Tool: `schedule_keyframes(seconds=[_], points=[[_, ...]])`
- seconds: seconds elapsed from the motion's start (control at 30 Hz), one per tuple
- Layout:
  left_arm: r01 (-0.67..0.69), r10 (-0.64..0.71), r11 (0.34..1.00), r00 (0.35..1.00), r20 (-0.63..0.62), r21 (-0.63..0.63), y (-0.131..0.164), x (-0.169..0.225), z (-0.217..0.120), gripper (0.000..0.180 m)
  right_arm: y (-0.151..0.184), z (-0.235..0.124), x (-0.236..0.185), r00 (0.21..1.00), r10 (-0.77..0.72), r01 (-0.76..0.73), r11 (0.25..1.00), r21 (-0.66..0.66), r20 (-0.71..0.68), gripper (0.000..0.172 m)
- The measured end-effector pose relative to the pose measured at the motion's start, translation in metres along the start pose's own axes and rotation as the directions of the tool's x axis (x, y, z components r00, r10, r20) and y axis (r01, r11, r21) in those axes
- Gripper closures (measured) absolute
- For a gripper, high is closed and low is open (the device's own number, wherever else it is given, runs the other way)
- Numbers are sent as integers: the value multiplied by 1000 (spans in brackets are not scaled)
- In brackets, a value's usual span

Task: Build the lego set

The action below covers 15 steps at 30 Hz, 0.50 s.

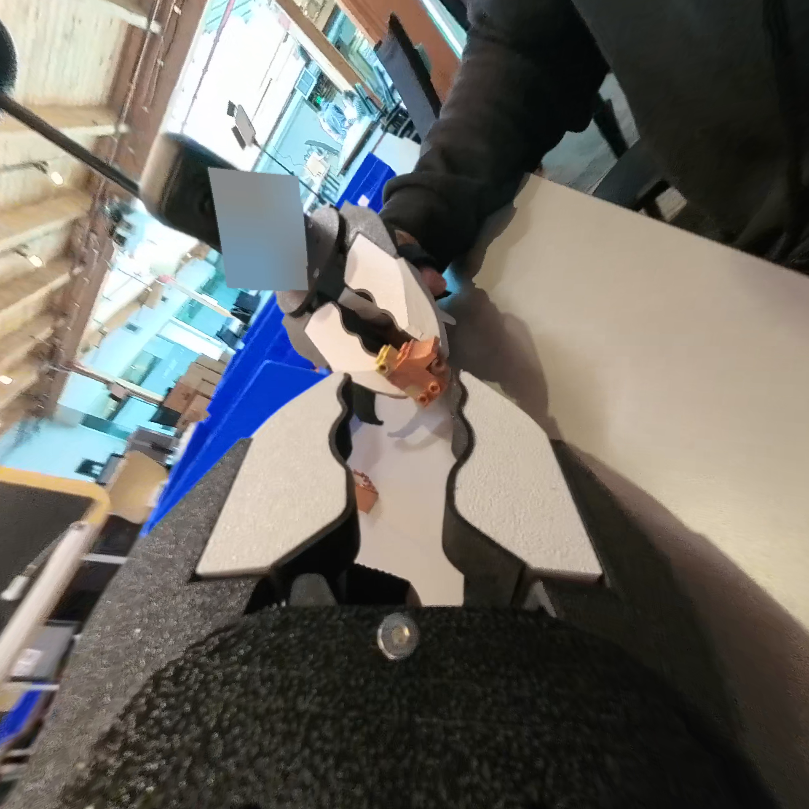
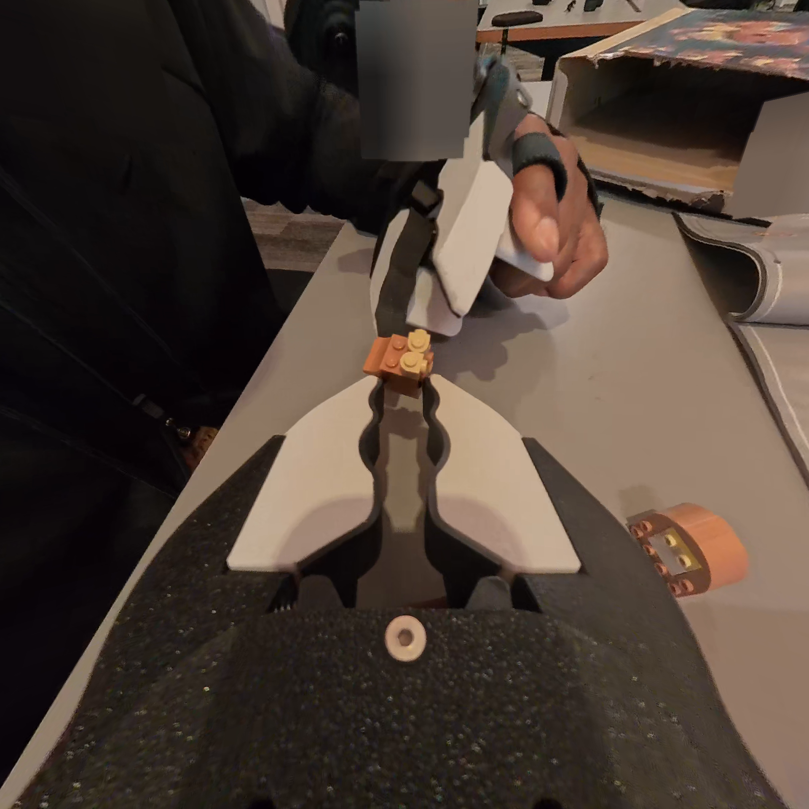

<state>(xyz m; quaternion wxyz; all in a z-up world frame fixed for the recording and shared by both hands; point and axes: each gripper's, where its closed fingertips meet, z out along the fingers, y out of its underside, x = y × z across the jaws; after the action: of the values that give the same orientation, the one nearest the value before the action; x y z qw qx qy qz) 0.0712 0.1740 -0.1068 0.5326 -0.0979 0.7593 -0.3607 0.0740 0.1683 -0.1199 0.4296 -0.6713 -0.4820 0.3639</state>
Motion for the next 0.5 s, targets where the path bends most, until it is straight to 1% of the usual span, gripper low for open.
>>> schedule_keyframes(seconds=[0.07,0.13,0.2,0.27,0.37,0.43,0.5], points=[[111,-111,994,993,-33,-4,3,-1,-2,138,0,-2,4,1000,3,-3,1000,8,-20,155],[237,-239,971,967,-82,-37,8,1,0,140,1,-2,8,999,-6,6,1000,8,-43,155],[317,-321,947,944,-75,-56,11,-2,2,141,0,-3,10,997,-24,25,1000,17,-68,155],[398,-402,915,910,-101,-61,10,-1,4,141,-3,-5,11,996,-37,40,998,43,-80,155],[461,-466,885,880,-92,-70,11,-3,7,142,-10,-8,13,993,-50,59,995,86,-103,155],[477,-483,875,872,-76,-82,13,-4,9,142,-12,-10,14,993,-50,62,993,105,-112,155],[486,-490,871,870,-60,-69,12,-7,10,147,-11,-9,15,992,-47,59,993,103,-116,155]])
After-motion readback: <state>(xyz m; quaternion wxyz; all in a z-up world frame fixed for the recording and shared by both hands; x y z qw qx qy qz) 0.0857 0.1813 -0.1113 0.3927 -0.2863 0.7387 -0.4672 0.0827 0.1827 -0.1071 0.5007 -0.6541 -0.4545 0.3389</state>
